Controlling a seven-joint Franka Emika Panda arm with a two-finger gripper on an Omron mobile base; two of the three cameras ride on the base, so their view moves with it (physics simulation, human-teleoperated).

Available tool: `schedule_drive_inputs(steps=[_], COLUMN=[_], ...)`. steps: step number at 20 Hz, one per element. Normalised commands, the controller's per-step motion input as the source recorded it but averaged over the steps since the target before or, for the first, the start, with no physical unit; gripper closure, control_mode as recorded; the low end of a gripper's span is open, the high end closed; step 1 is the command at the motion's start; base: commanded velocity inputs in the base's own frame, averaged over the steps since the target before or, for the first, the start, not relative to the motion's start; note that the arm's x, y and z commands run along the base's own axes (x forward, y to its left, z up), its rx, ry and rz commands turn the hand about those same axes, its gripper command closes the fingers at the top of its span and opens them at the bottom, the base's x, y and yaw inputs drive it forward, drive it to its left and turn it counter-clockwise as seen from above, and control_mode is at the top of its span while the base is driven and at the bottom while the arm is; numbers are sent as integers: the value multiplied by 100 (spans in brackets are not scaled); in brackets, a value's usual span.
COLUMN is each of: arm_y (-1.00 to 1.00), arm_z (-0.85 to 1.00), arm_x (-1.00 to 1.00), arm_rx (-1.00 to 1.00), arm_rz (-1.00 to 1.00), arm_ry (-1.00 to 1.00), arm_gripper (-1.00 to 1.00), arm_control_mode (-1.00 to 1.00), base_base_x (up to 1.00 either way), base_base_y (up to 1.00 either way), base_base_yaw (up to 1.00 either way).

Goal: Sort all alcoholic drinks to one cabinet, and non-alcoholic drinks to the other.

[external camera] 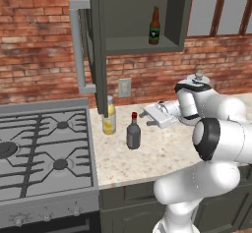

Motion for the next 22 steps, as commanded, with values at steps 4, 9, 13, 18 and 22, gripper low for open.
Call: schedule_drive_inputs(steps=[4,9,13,18,22], arm_y=[3,4,2,0,0], arm_z=[-4,-3,-4,-4,-5], arm_x=[9,12,10,9,8], arm_rx=[0,0,0,0,0], arm_rz=[-1,-1,-1,-1,-1], arm_ry=[0,0,0,0,0], arm_gripper=[-100,-100,-100,-100,-100], arm_control_mode=[-100,-100,-100,-100,-100], base_base_x=[0,0,0,0,0], base_base_y=[0,0,0,0,0], base_base_yaw=[0,0,0,0,0])
